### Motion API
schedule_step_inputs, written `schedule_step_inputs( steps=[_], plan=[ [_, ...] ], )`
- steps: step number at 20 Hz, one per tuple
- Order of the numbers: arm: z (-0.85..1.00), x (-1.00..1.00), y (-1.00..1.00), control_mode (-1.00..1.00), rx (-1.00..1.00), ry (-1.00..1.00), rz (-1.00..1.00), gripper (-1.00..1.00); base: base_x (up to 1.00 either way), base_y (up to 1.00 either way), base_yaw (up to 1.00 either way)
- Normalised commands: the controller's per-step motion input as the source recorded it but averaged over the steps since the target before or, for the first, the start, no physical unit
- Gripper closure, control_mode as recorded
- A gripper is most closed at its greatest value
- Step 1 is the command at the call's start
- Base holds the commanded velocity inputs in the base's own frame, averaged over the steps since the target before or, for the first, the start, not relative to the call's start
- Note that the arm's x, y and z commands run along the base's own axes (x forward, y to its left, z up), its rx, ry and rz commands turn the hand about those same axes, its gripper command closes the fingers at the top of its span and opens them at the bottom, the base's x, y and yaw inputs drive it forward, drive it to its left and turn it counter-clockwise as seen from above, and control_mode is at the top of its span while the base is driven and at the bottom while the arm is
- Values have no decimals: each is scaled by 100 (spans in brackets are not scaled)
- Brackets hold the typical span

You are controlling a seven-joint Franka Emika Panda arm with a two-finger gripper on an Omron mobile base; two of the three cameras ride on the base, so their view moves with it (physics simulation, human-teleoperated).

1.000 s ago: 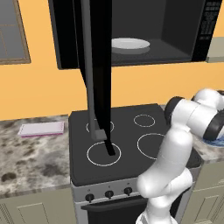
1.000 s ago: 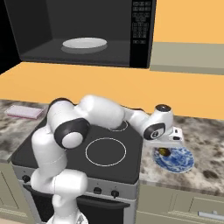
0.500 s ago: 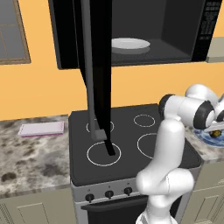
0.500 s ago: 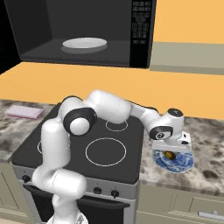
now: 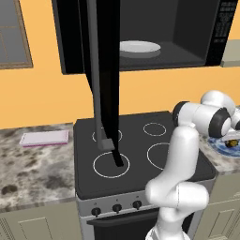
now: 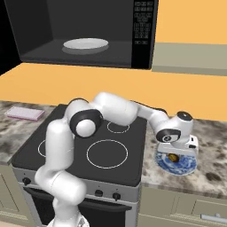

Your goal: Pick the sweet potato from the microwave and place it on plate located on the counter.

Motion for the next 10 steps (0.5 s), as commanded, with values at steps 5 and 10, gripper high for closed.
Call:
schedule_step_inputs(
  steps=[5, 10],
  plan=[
    [-13, 0, 0, -100, 0, -9, 0, -100, 0, 0, 0],
    [0, 0, 0, -100, 0, 0, 0, -100, 0, 0, 0]
  ],
)
